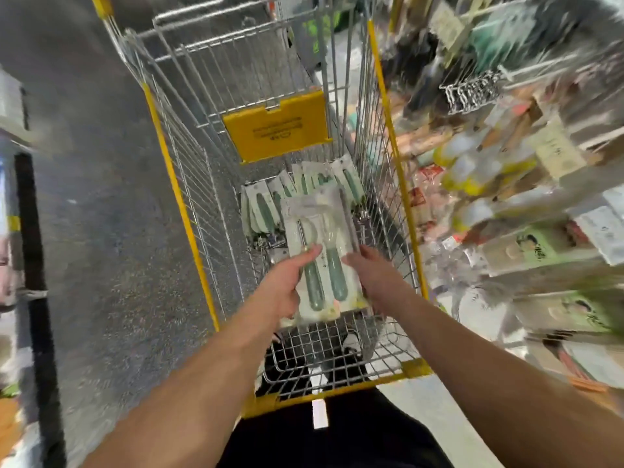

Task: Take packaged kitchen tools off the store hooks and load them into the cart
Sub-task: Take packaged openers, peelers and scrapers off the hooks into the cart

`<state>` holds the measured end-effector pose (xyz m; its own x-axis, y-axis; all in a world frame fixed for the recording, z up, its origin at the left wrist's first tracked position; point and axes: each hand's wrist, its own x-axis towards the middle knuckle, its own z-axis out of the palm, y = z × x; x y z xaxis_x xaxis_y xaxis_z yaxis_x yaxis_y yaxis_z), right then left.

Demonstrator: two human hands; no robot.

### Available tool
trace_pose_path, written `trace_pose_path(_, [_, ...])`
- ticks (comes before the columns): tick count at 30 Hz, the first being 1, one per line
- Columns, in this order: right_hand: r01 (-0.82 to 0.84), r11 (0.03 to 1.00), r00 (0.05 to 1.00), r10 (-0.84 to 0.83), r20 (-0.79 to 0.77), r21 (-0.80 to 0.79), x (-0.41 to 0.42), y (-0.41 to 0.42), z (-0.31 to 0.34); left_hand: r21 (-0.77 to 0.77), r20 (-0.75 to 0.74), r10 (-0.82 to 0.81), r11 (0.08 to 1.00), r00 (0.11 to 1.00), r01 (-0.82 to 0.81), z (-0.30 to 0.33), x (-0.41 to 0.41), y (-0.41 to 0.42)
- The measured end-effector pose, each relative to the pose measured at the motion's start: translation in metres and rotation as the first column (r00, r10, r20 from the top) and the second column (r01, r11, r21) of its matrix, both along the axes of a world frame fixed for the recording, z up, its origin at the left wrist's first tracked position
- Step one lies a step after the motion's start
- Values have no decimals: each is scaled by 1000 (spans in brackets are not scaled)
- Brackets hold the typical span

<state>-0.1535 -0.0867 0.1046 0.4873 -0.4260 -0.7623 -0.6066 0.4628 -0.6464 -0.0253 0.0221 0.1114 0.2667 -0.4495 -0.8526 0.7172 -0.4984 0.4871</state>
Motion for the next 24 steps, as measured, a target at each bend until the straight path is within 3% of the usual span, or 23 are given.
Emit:
trace_pose_path(6, [57, 986, 998, -58, 0, -154, -38, 18, 76, -178, -75, 18, 984, 997, -31, 69, -35, 5])
trace_pose_path(10, [250, 953, 967, -237, 95, -171, -72, 54, 117, -264, -91, -41, 964, 995, 15, 96, -59, 18])
trace_pose_path(12, [374, 891, 926, -343, 159, -257, -91, 80, 134, -285, -52, -109, 954, 993, 90, 108, -74, 32])
trace_pose_path(18, [354, 836, 930, -265, 257, -419, -159, 167, 168, -426, -3, -349, 848, 937, 314, 129, -132, 91])
trace_pose_path(24, [447, 712, 886, -436, 157, -542, -253, 229, 201, -491, -59, -572, 730, 818, 475, 153, -216, 116])
